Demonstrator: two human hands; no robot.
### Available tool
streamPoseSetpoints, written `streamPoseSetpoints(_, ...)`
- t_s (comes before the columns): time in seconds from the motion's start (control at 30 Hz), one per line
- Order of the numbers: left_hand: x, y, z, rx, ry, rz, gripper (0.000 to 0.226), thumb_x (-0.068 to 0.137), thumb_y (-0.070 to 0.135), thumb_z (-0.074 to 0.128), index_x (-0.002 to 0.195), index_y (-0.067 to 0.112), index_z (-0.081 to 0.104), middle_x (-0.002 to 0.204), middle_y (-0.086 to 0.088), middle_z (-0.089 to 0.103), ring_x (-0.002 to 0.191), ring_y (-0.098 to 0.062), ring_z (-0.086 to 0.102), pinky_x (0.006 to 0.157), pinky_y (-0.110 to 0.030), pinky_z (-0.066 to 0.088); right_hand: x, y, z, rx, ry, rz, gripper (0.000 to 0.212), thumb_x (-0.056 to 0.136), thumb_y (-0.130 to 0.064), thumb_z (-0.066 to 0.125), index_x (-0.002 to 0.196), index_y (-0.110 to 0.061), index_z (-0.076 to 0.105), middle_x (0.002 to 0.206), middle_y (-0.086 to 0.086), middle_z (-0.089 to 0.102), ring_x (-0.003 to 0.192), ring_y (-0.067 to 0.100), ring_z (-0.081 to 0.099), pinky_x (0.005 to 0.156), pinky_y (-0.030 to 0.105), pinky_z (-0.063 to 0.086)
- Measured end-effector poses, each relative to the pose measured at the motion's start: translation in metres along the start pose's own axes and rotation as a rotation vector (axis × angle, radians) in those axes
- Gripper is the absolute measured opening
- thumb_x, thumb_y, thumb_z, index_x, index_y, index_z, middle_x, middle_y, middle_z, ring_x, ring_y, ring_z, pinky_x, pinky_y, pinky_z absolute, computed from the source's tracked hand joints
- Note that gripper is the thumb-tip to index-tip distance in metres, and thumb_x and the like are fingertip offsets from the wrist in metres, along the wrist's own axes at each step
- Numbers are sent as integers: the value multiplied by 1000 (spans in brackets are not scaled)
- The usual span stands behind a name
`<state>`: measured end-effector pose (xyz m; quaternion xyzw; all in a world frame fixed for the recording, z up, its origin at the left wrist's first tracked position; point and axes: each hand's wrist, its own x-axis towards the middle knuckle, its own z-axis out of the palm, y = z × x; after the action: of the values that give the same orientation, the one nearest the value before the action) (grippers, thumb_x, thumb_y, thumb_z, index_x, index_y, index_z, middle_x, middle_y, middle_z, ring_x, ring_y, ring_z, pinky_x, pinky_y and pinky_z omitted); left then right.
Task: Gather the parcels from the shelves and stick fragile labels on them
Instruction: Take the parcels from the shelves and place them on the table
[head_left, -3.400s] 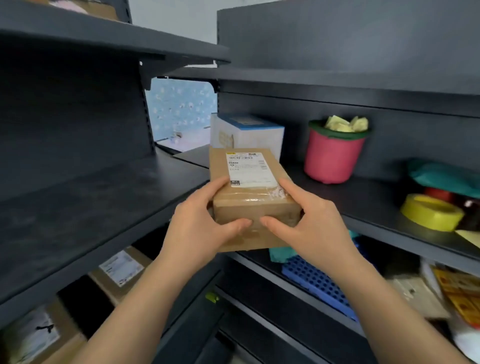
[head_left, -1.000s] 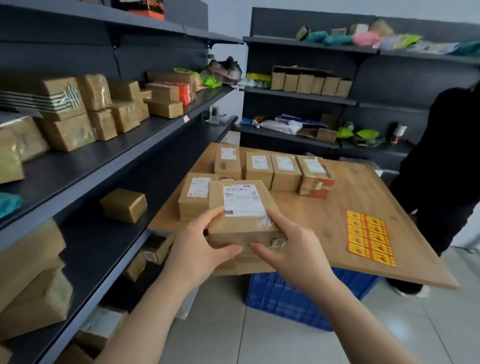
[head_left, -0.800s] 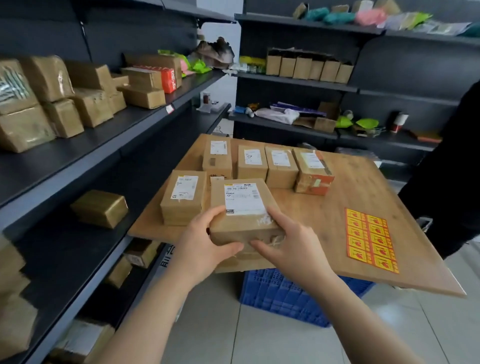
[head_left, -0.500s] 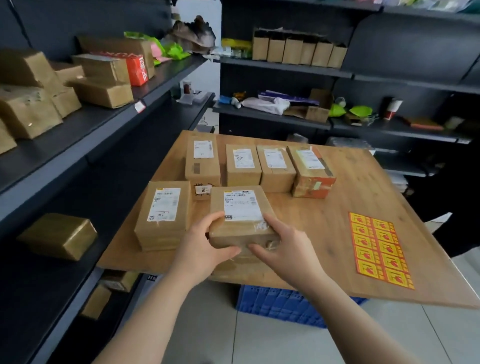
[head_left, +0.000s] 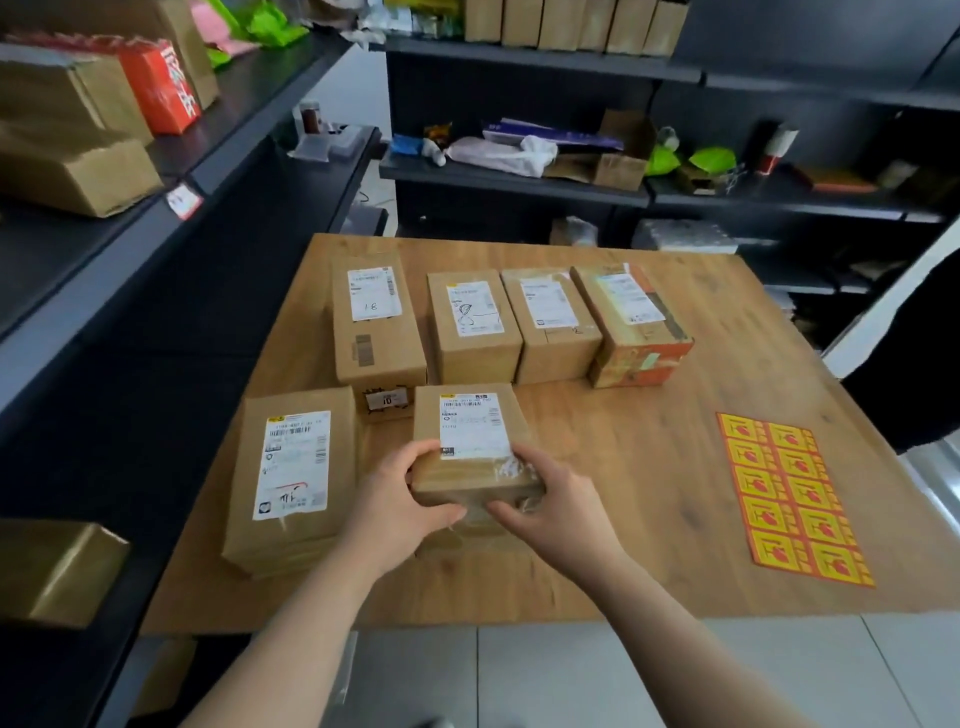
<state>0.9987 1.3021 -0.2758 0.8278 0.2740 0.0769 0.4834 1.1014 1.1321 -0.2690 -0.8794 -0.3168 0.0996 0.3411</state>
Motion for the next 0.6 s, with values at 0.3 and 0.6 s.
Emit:
streamPoseSetpoints(0.3, 18, -20, 9, 150, -9, 4, 70, 63, 25, 85, 124, 31, 50, 130, 13, 49, 112, -8, 49, 91, -27, 43, 18, 24, 34, -11, -112, 80, 59, 72, -44, 69, 127, -38, 46, 100, -13, 58, 90, 7, 54, 68, 13, 41)
streamPoseSetpoints(0.6, 18, -30, 14, 340, -94, -40, 69, 75, 43, 73, 136, 34, 42, 153, 5, 26, 137, -16, 30, 107, -34, 31, 13, 33, 37, -74, -209, 98, 66, 79, -44, 67, 138, -36, 39, 121, -8, 54, 104, 12, 56, 86, 30, 50)
